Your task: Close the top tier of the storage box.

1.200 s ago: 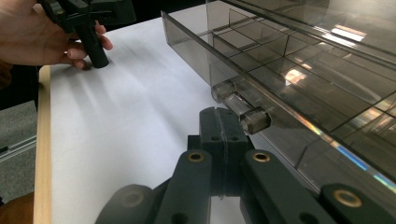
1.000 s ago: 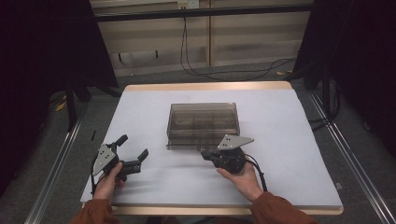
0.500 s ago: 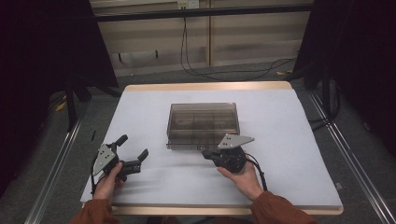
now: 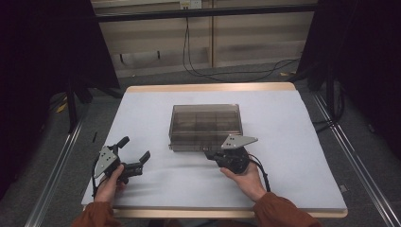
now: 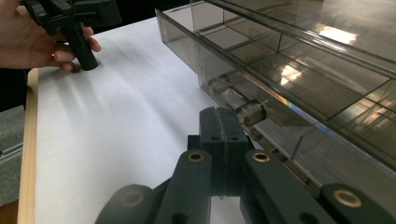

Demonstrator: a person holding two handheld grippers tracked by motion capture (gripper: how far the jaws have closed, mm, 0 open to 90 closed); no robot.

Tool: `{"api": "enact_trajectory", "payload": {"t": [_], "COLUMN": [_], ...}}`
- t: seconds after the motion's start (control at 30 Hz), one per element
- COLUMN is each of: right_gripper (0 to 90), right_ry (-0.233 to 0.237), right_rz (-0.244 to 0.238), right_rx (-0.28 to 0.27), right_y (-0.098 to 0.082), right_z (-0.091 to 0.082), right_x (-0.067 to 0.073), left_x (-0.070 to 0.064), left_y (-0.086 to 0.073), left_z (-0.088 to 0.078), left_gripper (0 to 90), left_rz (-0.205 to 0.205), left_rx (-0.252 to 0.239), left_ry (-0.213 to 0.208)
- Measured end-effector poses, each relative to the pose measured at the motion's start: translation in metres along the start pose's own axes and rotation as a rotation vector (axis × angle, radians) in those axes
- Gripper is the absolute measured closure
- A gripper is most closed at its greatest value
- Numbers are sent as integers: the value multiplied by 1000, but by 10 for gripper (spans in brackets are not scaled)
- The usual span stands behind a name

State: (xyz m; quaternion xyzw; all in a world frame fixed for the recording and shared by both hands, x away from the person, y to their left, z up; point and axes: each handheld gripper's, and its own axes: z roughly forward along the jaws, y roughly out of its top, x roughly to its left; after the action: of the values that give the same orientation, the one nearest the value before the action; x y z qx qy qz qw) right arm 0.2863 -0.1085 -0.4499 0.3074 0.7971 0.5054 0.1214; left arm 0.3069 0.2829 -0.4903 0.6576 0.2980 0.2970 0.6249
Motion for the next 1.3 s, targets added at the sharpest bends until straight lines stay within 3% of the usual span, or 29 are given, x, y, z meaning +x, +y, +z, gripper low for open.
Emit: {"api": "enact_trajectory", "payload": {"t": [1.3], "right_gripper": [900], "right_ry": [-22], "right_rz": [8], "right_rx": [-10], "right_y": [2], "right_z": [1], "right_x": [-5], "left_x": [0], "left_y": [0], "left_z": [0], "left_gripper": [0], "left_rz": [-3], "left_rx": [-2], "left_ry": [1]}}
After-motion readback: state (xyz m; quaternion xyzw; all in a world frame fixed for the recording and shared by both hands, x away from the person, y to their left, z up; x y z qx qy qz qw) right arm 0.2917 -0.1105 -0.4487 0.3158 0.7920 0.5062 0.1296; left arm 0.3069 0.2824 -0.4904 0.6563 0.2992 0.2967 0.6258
